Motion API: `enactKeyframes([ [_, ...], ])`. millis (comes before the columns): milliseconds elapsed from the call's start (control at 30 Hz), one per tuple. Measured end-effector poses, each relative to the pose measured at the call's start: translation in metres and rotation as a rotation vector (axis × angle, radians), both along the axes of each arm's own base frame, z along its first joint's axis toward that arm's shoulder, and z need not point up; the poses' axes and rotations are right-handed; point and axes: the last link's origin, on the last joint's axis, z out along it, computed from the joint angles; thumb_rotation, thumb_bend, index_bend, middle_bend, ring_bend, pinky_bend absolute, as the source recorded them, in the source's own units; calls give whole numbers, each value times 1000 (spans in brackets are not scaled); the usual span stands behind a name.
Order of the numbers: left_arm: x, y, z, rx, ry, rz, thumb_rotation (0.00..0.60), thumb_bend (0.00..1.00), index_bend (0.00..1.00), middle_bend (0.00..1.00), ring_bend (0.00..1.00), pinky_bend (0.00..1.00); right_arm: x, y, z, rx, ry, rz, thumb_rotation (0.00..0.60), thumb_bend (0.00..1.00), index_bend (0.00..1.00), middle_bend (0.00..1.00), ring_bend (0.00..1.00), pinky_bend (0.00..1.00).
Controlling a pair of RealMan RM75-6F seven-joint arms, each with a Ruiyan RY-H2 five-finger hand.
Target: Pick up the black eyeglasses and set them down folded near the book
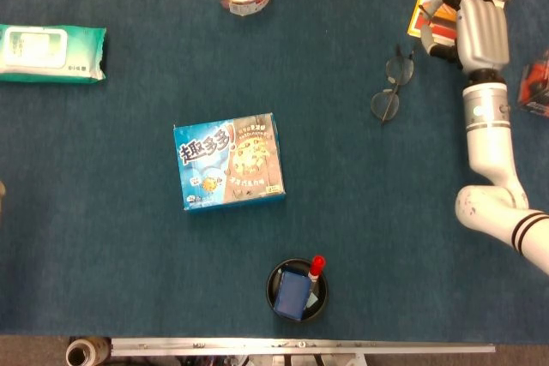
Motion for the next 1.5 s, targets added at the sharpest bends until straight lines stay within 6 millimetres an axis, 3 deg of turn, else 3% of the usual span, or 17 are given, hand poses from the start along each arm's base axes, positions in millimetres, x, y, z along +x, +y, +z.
enactKeyframes([
  [1167,-1,1,-2,-10,15,7,600,484,525,449,371,458,3,29,5,58,-48,-11,600,342,597,382,170,242],
  [1500,-1,1,-2,-10,13,10,600,484,524,449,371,458,6,36,1,104,-83,-34,600,394,639,405,194,243],
])
